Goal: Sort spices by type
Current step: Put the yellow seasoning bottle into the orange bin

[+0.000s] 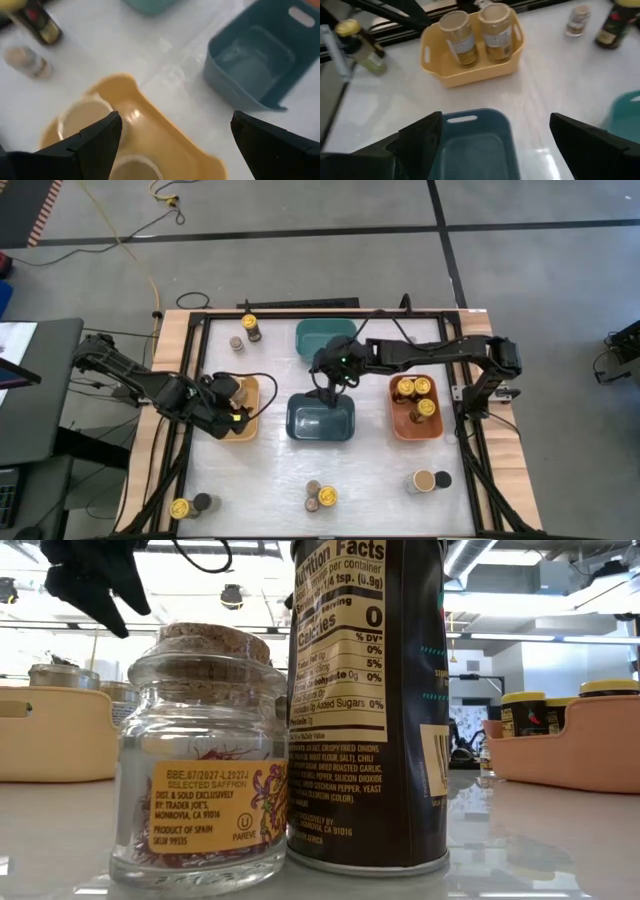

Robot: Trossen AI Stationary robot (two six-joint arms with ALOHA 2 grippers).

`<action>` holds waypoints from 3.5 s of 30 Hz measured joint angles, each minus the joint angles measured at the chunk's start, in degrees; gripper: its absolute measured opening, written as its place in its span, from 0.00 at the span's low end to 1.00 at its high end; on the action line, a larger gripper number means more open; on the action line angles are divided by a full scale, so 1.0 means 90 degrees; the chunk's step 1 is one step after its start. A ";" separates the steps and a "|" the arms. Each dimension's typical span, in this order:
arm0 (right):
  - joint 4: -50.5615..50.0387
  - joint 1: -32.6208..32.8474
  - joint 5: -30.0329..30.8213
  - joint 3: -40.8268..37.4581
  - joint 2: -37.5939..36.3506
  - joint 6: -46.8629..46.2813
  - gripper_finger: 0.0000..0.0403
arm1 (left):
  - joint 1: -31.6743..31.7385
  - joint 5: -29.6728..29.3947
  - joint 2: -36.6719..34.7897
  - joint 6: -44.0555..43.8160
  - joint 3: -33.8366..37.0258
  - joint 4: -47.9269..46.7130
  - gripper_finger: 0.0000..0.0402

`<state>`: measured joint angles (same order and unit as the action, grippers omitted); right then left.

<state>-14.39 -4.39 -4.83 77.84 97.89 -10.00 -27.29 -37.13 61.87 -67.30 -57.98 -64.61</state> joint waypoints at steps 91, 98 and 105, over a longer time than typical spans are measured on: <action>-0.6563 0.4289 0.1191 0.5904 0.4044 -0.2512 0.96 | 0.0350 0.0717 -0.2038 0.4429 0.1157 0.1575 0.89; -0.6316 0.4065 0.1227 0.5904 0.4118 -0.2771 0.96 | 0.0350 0.0759 -0.2038 0.4402 0.1157 0.1578 0.89; -0.6230 0.3970 0.1231 0.5904 0.4155 -0.2741 0.96 | 0.0350 0.0757 -0.2039 0.4313 0.1157 0.1582 0.89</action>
<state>-70.46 31.33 6.25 130.98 135.28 -34.67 -24.14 -30.32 43.52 -28.48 -47.57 -50.37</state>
